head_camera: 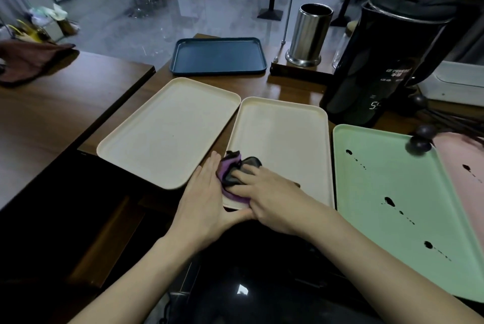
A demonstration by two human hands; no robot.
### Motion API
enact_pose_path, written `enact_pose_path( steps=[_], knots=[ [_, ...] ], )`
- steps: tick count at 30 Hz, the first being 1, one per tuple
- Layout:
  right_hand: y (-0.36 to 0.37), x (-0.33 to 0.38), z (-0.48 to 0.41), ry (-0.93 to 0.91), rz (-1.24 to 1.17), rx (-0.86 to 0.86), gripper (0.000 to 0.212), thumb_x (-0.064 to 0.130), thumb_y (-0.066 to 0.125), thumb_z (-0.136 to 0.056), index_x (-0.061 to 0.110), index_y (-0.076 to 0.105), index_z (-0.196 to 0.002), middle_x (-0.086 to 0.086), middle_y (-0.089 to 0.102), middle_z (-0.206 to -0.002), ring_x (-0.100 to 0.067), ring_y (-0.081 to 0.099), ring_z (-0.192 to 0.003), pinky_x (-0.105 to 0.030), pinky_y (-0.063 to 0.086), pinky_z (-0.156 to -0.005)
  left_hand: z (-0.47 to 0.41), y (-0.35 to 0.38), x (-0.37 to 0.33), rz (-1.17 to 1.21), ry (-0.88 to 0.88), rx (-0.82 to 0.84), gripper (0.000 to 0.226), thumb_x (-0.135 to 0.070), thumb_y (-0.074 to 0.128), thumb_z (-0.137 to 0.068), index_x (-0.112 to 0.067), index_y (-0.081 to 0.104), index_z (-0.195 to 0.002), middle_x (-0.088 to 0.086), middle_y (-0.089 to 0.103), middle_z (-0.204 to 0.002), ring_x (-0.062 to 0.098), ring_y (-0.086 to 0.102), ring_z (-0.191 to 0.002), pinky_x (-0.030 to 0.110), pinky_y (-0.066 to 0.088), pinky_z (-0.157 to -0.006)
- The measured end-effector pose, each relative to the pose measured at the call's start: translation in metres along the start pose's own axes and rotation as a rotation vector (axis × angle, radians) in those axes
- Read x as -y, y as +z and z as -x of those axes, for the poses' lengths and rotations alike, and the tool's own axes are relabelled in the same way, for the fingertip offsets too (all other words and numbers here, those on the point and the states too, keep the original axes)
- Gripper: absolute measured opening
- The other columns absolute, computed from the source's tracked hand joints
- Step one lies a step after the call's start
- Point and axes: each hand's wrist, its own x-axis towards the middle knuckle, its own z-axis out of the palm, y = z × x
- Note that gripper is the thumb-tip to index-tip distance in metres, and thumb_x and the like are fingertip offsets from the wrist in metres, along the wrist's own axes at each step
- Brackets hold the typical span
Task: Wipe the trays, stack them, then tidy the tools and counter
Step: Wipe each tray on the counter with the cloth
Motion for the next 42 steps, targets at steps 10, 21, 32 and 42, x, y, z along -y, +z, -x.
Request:
enact_pose_path(
  steps=[10, 21, 32, 42],
  knots=[
    [-0.006, -0.017, 0.073, 0.27, -0.112, 0.013, 0.063, 0.018, 0.034, -0.094, 0.037, 0.034, -0.154, 0.008, 0.014, -0.168, -0.021, 0.011, -0.154, -0.031, 0.013, -0.124, 0.002, -0.006, 0.001, -0.149, -0.004, 0.142, 0.139, -0.107, 0.025, -0.06, -0.02, -0.011, -0.162, 0.0, -0.007, -0.171, 0.011, -0.009, -0.157, 0.035, 0.0, -0.128],
    [-0.002, 0.008, 0.057, 0.255, -0.139, -0.066, 0.06, 0.021, 0.03, -0.094, 0.037, 0.04, -0.151, 0.007, 0.019, -0.167, -0.024, 0.012, -0.154, -0.037, 0.006, -0.124, -0.003, -0.019, -0.007, -0.121, 0.02, 0.177, 0.135, -0.103, 0.045, -0.062, -0.018, 0.011, -0.163, 0.005, 0.015, -0.17, 0.018, 0.012, -0.155, 0.035, 0.017, -0.126],
    [0.015, 0.025, 0.084, 0.511, -0.071, -0.17, 0.058, 0.032, 0.019, -0.09, 0.028, 0.048, -0.14, 0.001, 0.032, -0.162, -0.027, 0.019, -0.153, -0.039, 0.011, -0.125, -0.053, 0.001, -0.018, -0.145, -0.001, 0.145, 0.06, -0.038, 0.034, -0.108, -0.013, 0.02, -0.161, 0.02, -0.002, -0.169, 0.035, 0.016, -0.154, 0.038, 0.011, -0.124],
    [-0.018, -0.04, -0.031, 0.503, -0.071, -0.123, 0.06, 0.03, 0.02, -0.099, 0.024, 0.021, -0.159, -0.002, 0.008, -0.169, -0.026, 0.004, -0.154, -0.045, 0.005, -0.124, -0.052, 0.019, -0.006, -0.21, 0.087, -0.002, 0.066, -0.04, 0.021, -0.102, -0.003, 0.04, -0.153, 0.022, 0.021, -0.165, 0.029, 0.021, -0.152, 0.038, 0.018, -0.122]
  ],
)
